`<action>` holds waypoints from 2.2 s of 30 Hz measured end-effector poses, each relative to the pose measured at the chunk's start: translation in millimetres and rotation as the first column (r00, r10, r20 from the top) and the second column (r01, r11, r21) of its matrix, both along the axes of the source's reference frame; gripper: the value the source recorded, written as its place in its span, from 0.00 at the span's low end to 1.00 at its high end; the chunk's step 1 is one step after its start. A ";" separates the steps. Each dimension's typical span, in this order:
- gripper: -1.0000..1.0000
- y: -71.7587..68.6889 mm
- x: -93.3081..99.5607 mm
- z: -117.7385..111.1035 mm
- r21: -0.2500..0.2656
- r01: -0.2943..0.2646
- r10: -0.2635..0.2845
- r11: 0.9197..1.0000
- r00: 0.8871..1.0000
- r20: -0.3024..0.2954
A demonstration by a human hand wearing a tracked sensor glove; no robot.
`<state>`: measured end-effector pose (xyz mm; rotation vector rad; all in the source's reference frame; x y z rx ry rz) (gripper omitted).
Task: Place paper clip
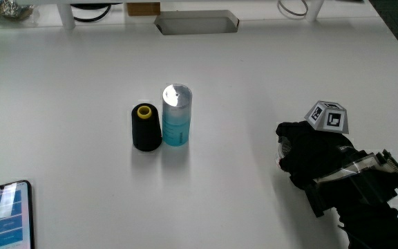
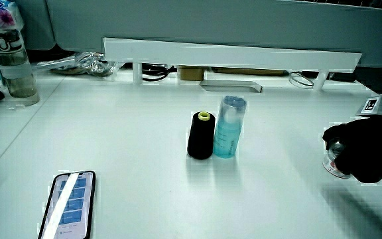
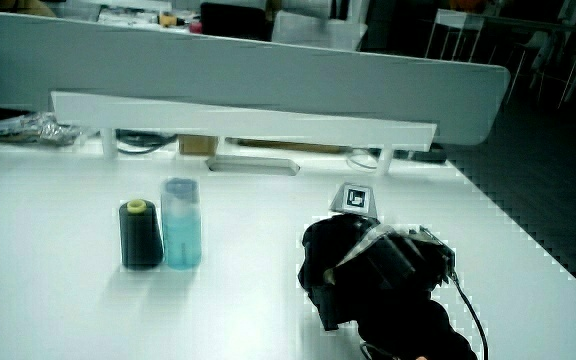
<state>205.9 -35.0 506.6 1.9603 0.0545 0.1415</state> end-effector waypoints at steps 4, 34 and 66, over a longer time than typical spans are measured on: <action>0.50 -0.7 6.0 2.5 0.003 -0.012 0.012 1.000 1.000 -0.013; 0.50 12.7 29.5 44.4 -0.052 -0.098 0.096 0.994 0.994 -0.044; 0.00 51.0 46.9 -17.9 0.208 -0.125 0.112 0.970 0.991 0.076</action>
